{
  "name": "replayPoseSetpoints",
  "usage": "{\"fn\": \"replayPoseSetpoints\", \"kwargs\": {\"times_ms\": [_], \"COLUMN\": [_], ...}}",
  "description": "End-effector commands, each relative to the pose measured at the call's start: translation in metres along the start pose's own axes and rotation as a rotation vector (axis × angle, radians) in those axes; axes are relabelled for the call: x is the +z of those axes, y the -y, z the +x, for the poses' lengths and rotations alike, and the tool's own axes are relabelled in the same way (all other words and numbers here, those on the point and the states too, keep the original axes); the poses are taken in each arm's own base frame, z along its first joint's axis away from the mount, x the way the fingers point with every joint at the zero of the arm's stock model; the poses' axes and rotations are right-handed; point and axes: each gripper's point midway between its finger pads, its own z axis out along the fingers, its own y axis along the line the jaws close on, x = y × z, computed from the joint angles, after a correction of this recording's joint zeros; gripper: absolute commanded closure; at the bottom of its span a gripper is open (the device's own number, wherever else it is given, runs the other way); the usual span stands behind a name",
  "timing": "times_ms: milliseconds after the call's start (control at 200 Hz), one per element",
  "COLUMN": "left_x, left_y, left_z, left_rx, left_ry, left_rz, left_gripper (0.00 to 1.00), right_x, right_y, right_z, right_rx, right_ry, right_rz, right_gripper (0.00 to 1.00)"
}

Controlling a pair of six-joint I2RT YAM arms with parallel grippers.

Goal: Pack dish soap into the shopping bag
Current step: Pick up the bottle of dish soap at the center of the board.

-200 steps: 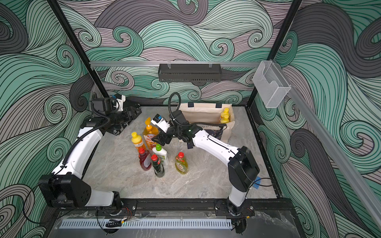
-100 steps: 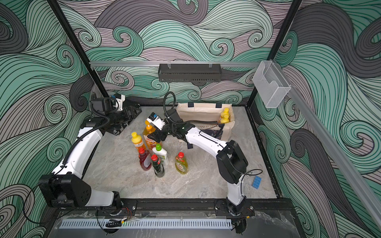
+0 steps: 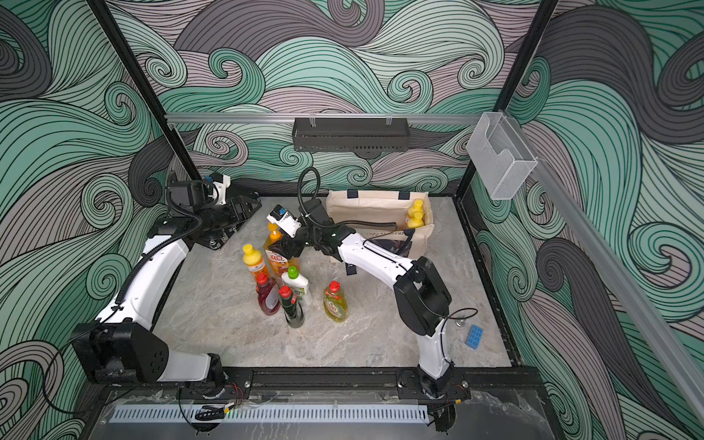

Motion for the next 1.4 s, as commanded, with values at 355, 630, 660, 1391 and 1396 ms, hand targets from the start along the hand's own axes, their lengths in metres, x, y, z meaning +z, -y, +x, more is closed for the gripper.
{"fn": "replayPoseSetpoints", "kwargs": {"times_ms": [355,630,660,1391,1396], "left_x": [-0.009,-0.008,-0.008,-0.008,-0.008], "left_y": [0.009,0.009,0.009,0.009,0.009], "left_z": [-0.009,-0.008,-0.008,-0.008,-0.008], "left_rx": [0.008,0.006,0.008,0.011,0.009], "left_ry": [0.029,0.025,0.026,0.025,0.025], "left_rz": [0.037,0.039,0.039,0.039,0.039], "left_gripper": [0.34,0.33,0.33,0.33,0.33], "right_x": [0.019,0.022,0.022,0.022,0.022], "right_y": [0.005,0.008,0.008,0.014,0.014], "right_z": [-0.001,0.0,0.0,-0.001,-0.001], "right_rx": [-0.024,-0.025,-0.025,-0.058,-0.058], "right_ry": [-0.009,-0.002,0.0,-0.004,-0.004], "right_rz": [0.005,0.02,0.023,0.089,0.09], "right_gripper": [0.32,0.44,0.45,0.86,0.87]}}
